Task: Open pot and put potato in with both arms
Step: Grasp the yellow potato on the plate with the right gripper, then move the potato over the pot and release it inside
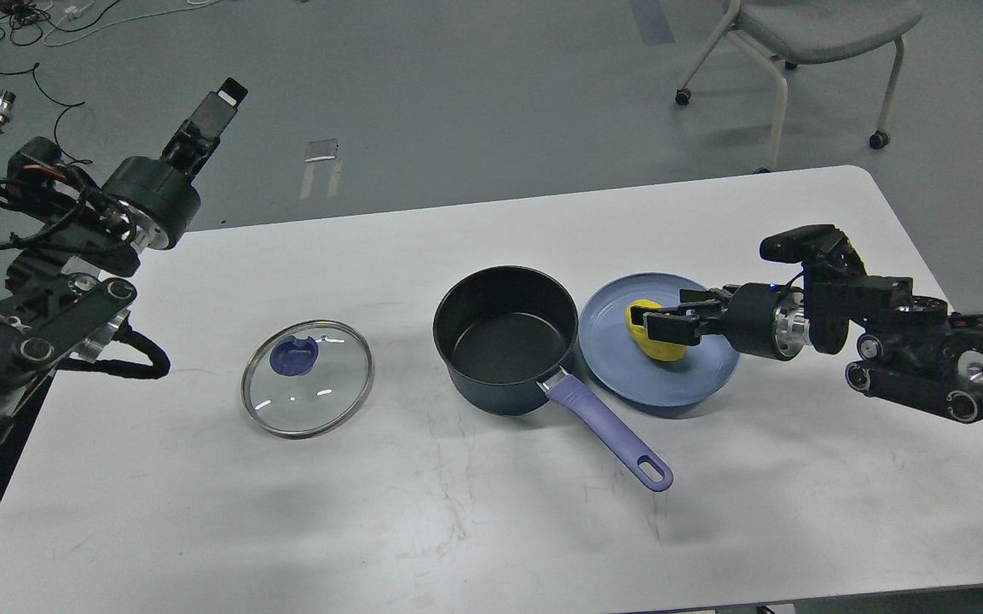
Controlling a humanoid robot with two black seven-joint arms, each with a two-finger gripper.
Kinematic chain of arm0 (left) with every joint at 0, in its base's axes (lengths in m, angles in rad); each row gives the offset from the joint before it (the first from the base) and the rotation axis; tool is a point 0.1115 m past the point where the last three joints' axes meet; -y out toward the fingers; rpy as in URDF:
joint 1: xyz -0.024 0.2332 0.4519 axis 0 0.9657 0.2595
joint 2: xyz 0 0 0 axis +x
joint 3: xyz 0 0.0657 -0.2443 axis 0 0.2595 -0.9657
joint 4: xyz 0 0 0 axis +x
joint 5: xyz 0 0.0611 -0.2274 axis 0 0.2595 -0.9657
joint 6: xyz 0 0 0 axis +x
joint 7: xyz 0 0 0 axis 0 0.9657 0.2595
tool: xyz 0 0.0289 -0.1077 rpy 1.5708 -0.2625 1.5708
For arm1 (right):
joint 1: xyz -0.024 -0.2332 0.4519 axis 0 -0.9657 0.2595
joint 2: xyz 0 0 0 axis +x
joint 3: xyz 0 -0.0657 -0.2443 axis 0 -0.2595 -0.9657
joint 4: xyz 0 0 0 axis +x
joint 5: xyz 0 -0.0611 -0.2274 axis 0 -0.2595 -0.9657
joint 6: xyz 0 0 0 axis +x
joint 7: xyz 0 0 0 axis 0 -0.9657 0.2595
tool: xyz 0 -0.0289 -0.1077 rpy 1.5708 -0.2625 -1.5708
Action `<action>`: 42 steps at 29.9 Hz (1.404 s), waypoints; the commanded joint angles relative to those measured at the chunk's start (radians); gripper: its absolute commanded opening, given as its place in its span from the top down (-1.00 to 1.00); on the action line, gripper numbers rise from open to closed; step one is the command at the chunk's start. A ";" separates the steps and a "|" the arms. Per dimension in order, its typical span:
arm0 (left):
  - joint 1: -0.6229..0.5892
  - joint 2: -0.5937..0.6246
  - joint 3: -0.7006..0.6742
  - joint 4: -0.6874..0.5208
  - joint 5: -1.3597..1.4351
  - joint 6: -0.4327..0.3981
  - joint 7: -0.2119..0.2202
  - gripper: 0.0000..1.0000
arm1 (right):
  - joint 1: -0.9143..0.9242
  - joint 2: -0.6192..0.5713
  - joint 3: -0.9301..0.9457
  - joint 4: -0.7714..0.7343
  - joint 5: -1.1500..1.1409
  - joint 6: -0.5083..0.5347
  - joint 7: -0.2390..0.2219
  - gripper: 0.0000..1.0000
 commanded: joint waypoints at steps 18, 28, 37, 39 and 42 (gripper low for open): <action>0.026 -0.005 0.000 0.002 0.002 0.023 -0.002 -0.95 | 0.023 -0.004 -0.054 -0.006 0.004 -0.005 0.037 0.37; 0.026 -0.008 0.000 0.002 0.000 0.023 -0.002 -0.95 | 0.213 -0.001 -0.051 -0.002 0.024 -0.005 0.048 0.37; 0.023 -0.008 0.000 0.002 0.002 0.023 -0.002 -0.95 | 0.322 0.213 -0.080 0.003 0.146 0.012 0.048 0.35; 0.025 -0.008 0.000 0.002 0.002 0.025 -0.002 -0.95 | 0.328 0.251 -0.106 -0.014 0.149 0.012 0.046 0.35; 0.025 -0.008 0.000 0.002 0.002 0.025 -0.002 -0.95 | 0.322 0.301 -0.146 -0.046 0.150 0.012 0.048 0.31</action>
